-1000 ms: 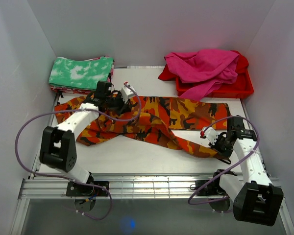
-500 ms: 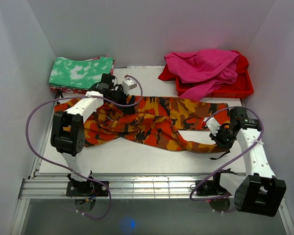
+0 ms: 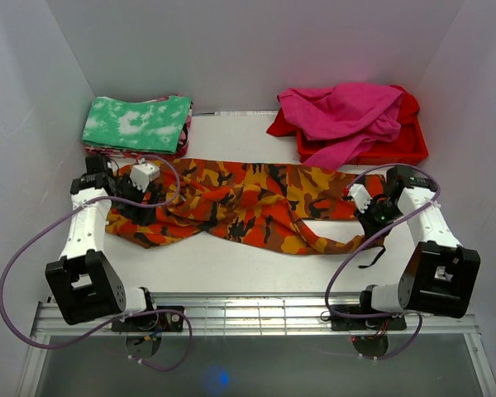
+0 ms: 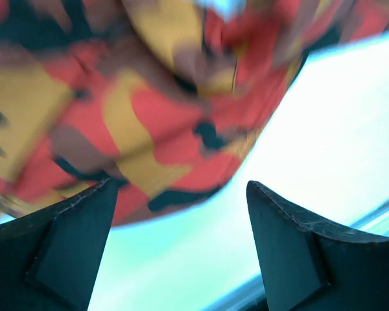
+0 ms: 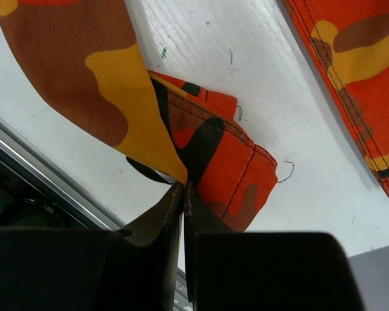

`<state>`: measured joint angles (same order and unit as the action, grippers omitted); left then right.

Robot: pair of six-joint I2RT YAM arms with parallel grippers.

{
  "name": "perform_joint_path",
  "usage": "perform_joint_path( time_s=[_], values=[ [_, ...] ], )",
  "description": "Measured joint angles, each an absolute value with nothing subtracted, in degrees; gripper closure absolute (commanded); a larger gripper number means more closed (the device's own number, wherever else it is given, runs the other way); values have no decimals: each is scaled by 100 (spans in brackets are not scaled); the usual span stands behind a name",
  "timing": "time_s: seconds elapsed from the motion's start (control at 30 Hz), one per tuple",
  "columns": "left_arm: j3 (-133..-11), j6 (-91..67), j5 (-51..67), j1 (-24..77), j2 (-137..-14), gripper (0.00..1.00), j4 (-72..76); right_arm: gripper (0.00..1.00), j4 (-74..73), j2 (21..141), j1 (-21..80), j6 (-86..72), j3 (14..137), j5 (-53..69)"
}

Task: Fold and stack the trousers
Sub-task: Flatten the trousers out

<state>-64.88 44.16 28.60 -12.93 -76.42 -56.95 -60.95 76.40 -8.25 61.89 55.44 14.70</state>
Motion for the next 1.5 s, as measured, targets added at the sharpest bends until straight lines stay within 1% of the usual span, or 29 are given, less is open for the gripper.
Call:
perform_joint_path(
  time_s=[0.2, 0.27, 0.37, 0.43, 0.53, 0.57, 0.63, 0.73, 0.8, 0.9, 0.93, 1.0, 1.03, 1.13, 1.17, 1.23, 1.3, 1.47, 1.5],
  values=[
    [-4584, 4991, 2001, -1474, -7356, 12, -5129, 92, -5959, 8007, -891, 6093, 5638, 1413],
    [-4042, 5144, 1756, -1474, -7214, 9, -4908, 92, -5896, 8114, -950, 6055, 5649, 1385],
    [-3535, 5256, 1540, -1474, -7057, 9, -4442, 92, -5850, 8224, -1076, 6040, 5649, 1363],
    [-3374, 5238, 1466, -1472, -6989, 13, -4171, 92, -5830, 8274, -1131, 6036, 5649, 1361],
    [-3336, 5111, 1431, -1472, -6952, 36, -3955, 92, -5813, 8320, -1168, 6036, 5649, 1354],
    [-3356, 5098, 1409, -1461, -6987, 47, -3857, 92, -5806, 8331, -1181, 6036, 5651, 1343],
    [-3483, 5168, 1306, -1441, -7137, 52, -3750, 92, -5806, 8364, -1205, 6038, 5658, 1339],
    [-4071, 5583, 1066, -1444, -7498, 72, -4077, 92, -5806, 8436, -1306, 6045, 5697, 1332],
    [-4685, 5920, 897, -1450, -7583, 77, -4427, 92, -5795, 8471, -1406, 6064, 5730, 1321],
    [-5592, 6479, 589, -1450, -7564, 82, -4882, 92, -5787, 8475, -1533, 6101, 5739, 1313],
    [-5824, 6700, 445, -1452, -7526, 89, -4982, 92, -5791, 8475, -1551, 6110, 5745, 1308],
    [-6064, 7133, 152, -1483, -7376, 97, -5196, 92, -5795, 8479, -1575, 6125, 5778, 1299],
    [-6101, 7341, 23, -1505, -7290, 89, -5306, 92, -5795, 8482, -1575, 6132, 5798, 1299],
    [-6143, 7570, -113, -1566, -7172, 59, -5577, 92, -5806, 8484, -1575, 6152, 5846, 1308],
    [-6178, 7489, -69, -1590, -7192, 47, -5618, 92, -5815, 8484, -1575, 6152, 5852, 1313],
    [-6222, 7236, 169, -1656, -7260, 40, -5647, 92, -5835, 8488, -1575, 6152, 5872, 1332],
    [-6154, 6965, 543, -1691, -7297, 28, -5612, 92, -5848, 8499, -1575, 6149, 5894, 1350],
    [-5192, 6532, 1461, -1715, -7264, 23, -5236, 92, -5870, 8562, -1575, 6145, 5959, 1367],
    [-5024, 6486, 1568, -1715, -7284, 20, -5199, 92, -5878, 8562, -1575, 6145, 5961, 1372]
  ],
)
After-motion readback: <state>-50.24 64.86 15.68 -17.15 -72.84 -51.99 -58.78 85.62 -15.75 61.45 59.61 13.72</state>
